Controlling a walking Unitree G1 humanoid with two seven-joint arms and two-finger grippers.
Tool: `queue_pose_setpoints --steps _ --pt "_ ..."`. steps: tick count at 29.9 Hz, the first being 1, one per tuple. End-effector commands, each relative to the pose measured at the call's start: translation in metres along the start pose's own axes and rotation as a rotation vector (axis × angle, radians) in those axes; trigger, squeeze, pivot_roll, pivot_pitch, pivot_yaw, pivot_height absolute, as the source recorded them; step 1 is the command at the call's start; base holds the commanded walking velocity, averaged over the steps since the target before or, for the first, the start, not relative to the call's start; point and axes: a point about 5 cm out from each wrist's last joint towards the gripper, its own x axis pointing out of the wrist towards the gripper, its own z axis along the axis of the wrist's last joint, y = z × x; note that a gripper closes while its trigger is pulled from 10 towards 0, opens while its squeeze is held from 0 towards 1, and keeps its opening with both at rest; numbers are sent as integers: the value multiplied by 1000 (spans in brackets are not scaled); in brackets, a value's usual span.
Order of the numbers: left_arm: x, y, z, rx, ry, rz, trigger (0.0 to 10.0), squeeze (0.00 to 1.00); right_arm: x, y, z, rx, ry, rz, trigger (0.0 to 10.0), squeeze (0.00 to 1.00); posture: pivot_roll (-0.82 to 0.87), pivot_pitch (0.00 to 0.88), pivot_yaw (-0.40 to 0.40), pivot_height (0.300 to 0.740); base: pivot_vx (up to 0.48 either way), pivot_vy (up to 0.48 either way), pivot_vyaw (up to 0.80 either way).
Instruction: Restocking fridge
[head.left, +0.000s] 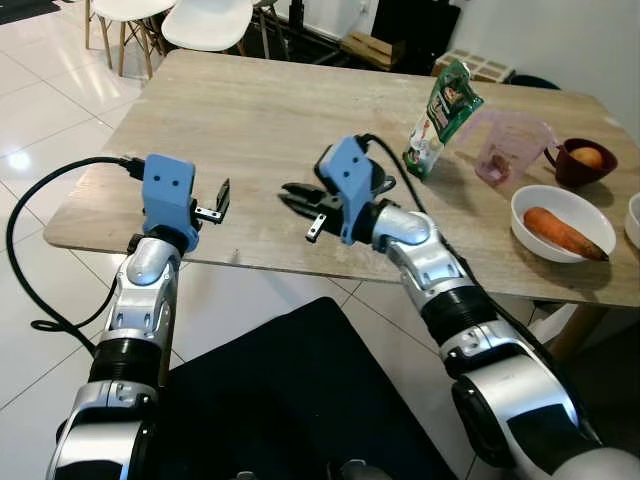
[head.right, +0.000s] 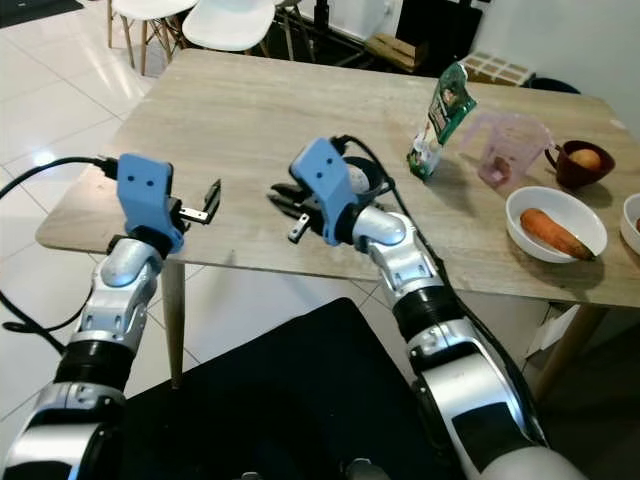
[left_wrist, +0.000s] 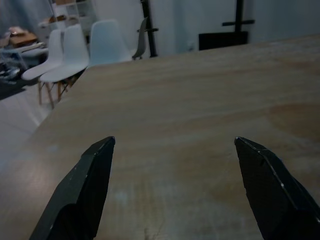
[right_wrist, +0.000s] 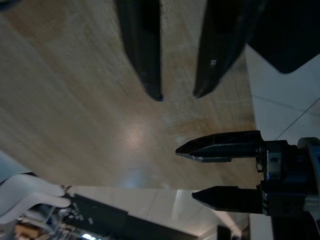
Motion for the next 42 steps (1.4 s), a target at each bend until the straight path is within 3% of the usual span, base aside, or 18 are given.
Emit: queue_pose_setpoints --steps 1,4,5,7,8,10,11,12,13,15,18,23,24,26,28,31,37,42 --pt "-7 -6 -2 18 32 -16 10000 0 7 4 -1 -16 12 29 10000 1000 -74 157 -100 736 0 0 0" --pt "-12 -11 -2 -1 36 -32 10000 0 14 6 2 -13 0 16 10000 1000 -67 152 -100 736 0 0 0" --pt "-13 -13 -1 -14 30 -43 10000 0 14 5 3 -7 -6 5 10000 831 -67 152 -100 736 0 0 0" --pt "-13 -15 -2 -24 26 -50 10000 0 15 5 3 -3 -10 -2 10000 831 -66 147 -98 736 0 0 0" --pt "-14 -15 -2 -29 23 -55 10000 0 15 5 3 -1 -12 -4 10000 0 -66 147 -98 736 0 0 0" --pt "-15 -18 -1 -50 21 -70 10000 0 14 5 3 18 -19 -11 10000 0 -65 144 -95 736 0 0 0" --pt "-21 -31 4 -147 -15 -182 10000 0 10 -2 4 148 -88 -37 10000 0 -66 141 -91 736 0 0 0" --pt "-23 -35 6 -171 -27 -221 10000 0 8 -4 4 189 -112 -44 10000 0 -66 138 -89 736 0 0 0" --pt "-23 -35 6 -171 -27 -221 10000 0 8 -4 4 189 -112 -44 10000 0 -66 138 -89 736 0 0 0" --pt "-31 -48 9 -195 -39 -353 10000 0 -4 -14 5 331 -179 -30 10000 0 -69 131 -84 736 0 0 0" --pt "-40 -56 9 -180 -33 -447 10000 0 -17 -18 2 388 -205 18 10000 0 -73 126 -79 736 0 0 0" --pt "-49 -58 -5 -125 32 -468 10000 0 -47 -21 -25 319 -74 27 10000 0 -83 108 -66 736 0 0 0" --pt "-52 -59 -12 -137 49 -444 10000 0 -62 -24 -34 329 -47 -3 10000 0 -80 102 -61 736 0 0 0" --pt "-53 -59 -14 -137 53 -435 10000 0 -67 -25 -37 334 -40 -13 10000 0 -80 102 -61 736 0 0 0" --pt "-60 -64 -23 -170 71 -419 10000 0 -89 -24 -51 345 23 -28 10000 0 -82 97 -54 736 0 0 0" --pt "-68 -70 -28 -199 84 -452 10000 0 -104 -17 -62 364 83 22 10000 0 -87 95 -49 736 0 0 0" --pt "-84 -81 -35 -235 110 -556 10000 0 -123 -5 -73 403 156 131 10000 0 -86 97 -50 736 0 0 0" --pt "-108 -92 -56 -229 223 -700 10000 0 -136 10 -78 467 208 267 10000 0 -80 100 -53 736 0 0 0"
